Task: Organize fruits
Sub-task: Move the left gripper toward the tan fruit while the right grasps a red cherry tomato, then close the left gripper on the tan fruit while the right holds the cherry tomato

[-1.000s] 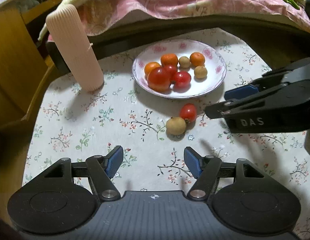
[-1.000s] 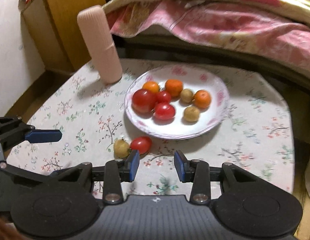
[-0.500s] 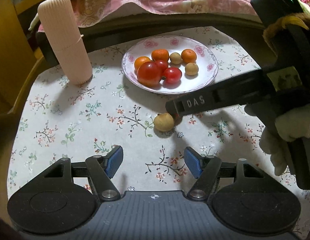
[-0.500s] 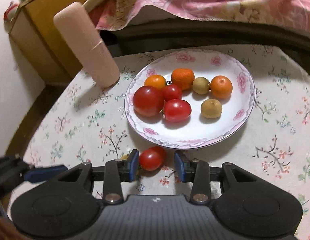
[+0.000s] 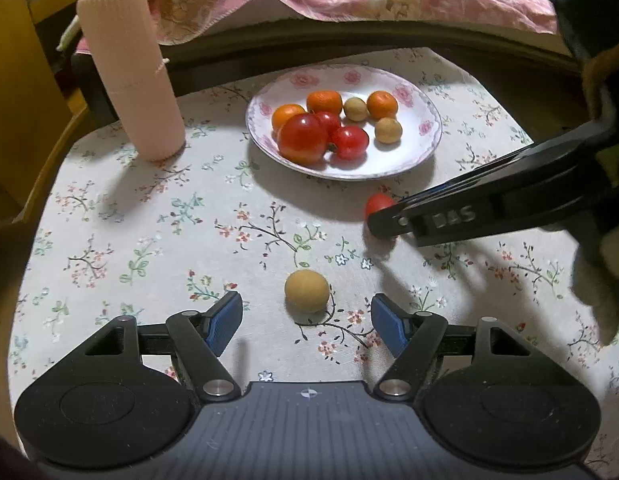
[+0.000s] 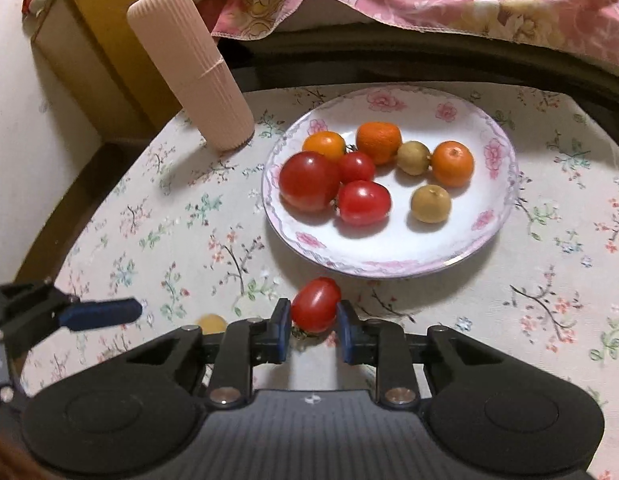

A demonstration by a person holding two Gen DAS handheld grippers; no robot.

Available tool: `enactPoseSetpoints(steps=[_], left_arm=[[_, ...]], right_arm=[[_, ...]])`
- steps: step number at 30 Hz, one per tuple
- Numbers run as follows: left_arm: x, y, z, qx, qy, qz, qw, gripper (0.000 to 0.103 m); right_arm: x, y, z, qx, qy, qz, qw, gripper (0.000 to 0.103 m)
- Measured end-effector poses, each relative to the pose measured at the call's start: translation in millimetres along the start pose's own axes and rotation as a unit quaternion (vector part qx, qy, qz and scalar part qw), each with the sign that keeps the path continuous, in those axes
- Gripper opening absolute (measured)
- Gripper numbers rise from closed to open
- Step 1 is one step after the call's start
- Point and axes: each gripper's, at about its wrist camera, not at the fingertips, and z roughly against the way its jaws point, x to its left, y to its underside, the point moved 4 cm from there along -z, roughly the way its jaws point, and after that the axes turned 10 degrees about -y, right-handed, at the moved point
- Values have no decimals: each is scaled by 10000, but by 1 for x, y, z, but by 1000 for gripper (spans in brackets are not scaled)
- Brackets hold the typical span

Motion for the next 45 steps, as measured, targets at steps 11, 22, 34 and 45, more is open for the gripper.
enactPoseSetpoints(steps=[11,22,34,45], left_arm=[[-7,-5,-21,-6,134,174,9998,68],[-10,-9,-25,49,127,241,9996,51],[-5,-8,-22,40,89,315,9995,36],[-7,-6,-23,36,20,190,9998,41]], right_arm=[[5,19,13,254,245,668,9971,26],[-4,26,21,296,218,659,9972,27],[10,8,15,-117,-71,445,9989,35],[5,9,-7,2,4,295,9996,33]])
